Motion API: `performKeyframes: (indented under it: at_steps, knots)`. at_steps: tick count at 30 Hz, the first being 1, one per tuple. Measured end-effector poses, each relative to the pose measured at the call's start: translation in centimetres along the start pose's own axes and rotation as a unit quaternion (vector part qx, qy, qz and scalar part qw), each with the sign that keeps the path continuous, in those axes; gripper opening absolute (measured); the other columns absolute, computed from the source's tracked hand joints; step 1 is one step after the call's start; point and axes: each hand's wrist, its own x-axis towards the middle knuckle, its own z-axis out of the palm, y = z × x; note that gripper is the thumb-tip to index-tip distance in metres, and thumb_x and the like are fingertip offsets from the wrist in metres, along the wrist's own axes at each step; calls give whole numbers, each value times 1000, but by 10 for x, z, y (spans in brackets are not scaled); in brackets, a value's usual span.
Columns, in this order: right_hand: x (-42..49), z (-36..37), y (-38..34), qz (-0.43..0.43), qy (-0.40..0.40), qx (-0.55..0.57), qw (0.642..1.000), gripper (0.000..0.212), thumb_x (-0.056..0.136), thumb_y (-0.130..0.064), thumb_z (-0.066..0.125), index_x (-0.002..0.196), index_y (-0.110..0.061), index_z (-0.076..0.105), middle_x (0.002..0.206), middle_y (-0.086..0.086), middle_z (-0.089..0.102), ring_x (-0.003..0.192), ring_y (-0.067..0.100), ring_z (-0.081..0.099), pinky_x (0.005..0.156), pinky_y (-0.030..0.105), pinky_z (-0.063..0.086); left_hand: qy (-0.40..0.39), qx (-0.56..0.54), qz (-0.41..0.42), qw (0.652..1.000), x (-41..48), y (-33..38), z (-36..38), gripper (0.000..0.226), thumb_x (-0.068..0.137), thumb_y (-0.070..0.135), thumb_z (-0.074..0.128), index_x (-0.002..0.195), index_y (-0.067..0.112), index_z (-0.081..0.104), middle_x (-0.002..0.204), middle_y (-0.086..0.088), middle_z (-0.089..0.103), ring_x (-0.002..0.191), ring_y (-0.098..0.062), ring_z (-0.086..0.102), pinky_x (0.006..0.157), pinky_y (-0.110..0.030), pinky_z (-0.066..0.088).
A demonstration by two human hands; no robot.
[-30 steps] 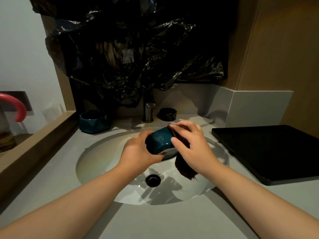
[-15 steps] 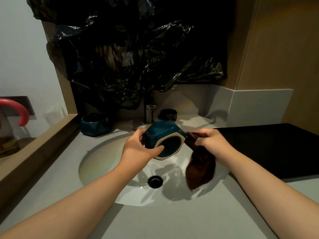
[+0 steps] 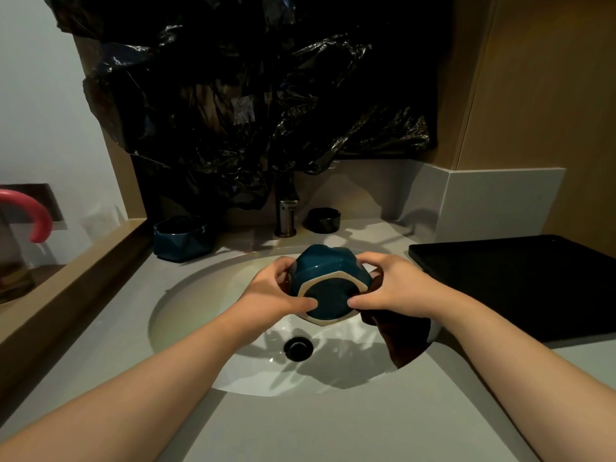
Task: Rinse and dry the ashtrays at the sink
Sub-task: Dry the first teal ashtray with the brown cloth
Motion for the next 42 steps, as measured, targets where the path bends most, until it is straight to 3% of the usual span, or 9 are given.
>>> performKeyframes:
  at_steps: [5, 9, 13, 16, 19, 25, 31, 34, 42]
  knots:
    - [-6, 4, -11, -48, 51, -75, 995, 65, 69, -40, 78, 125, -39, 45, 80, -10, 66, 77, 8, 64, 75, 34, 57, -6, 164, 52, 985, 1, -5, 2, 59, 71, 12, 81, 114, 35, 47, 105, 15, 61, 97, -3, 61, 77, -11, 49]
    - [-13, 4, -24, -79, 93, -193, 974, 66, 70, -39, 73, 128, -37, 41, 68, -17, 49, 74, 8, 56, 67, 29, 54, 44, 279, 105, 953, -4, -1, 6, 72, 71, 27, 80, 130, 39, 41, 114, 16, 53, 104, -7, 53, 84, -18, 44]
    - [-13, 6, -26, -103, 110, -253, 956, 67, 71, -38, 70, 130, -37, 38, 81, -16, 49, 79, 11, 56, 68, 29, 53, 65, 361, 155, 918, -6, 1, 11, 68, 71, 32, 80, 129, 34, 44, 116, 14, 56, 101, -8, 54, 82, -21, 48]
    - [-11, 4, -22, -96, 82, -205, 971, 67, 74, -39, 74, 131, -42, 39, 83, -16, 55, 83, 9, 59, 74, 31, 54, 79, 353, 149, 920, -4, 0, 11, 61, 70, 32, 81, 123, 32, 49, 110, 13, 57, 96, -6, 53, 76, -17, 43]
    - [-11, -11, -15, -38, 22, -38, 998, 58, 76, -37, 75, 126, -44, 46, 100, -12, 56, 94, 7, 56, 80, 21, 48, 85, 328, 128, 932, -4, 1, 9, 59, 71, 35, 81, 120, 31, 50, 107, 14, 56, 95, -8, 53, 76, -16, 43]
    - [0, 1, -7, -4, 246, 155, 957, 14, 80, -31, 72, 87, -26, 60, 90, -8, 60, 91, 14, 57, 75, 23, 43, 62, 338, 136, 929, -5, 0, 12, 57, 71, 31, 81, 119, 32, 50, 108, 14, 56, 96, -8, 54, 77, -16, 42]
    - [-2, 29, -20, -80, 206, 151, 963, 15, 92, -32, 56, 101, -25, 65, 110, -9, 51, 105, 6, 49, 81, 6, 37, 87, 323, 124, 934, -3, -2, 7, 63, 70, 33, 81, 125, 32, 50, 109, 13, 55, 99, -9, 54, 86, -23, 49]
    - [-5, 36, -20, -127, 160, 124, 971, 29, 98, -29, 43, 119, -24, 62, 131, -16, 38, 128, 4, 30, 105, 19, 29, 102, 298, 107, 943, -2, -2, 5, 61, 70, 32, 81, 123, 31, 51, 104, 13, 54, 96, -10, 54, 82, -23, 48]
    - [0, 32, -15, -128, 120, 63, 982, 30, 101, -31, 35, 112, -53, 50, 152, -15, 21, 139, 5, 12, 113, 27, 14, 110, 282, 98, 948, -2, -2, 6, 60, 70, 34, 81, 122, 30, 52, 103, 12, 54, 98, -10, 53, 83, -22, 48]
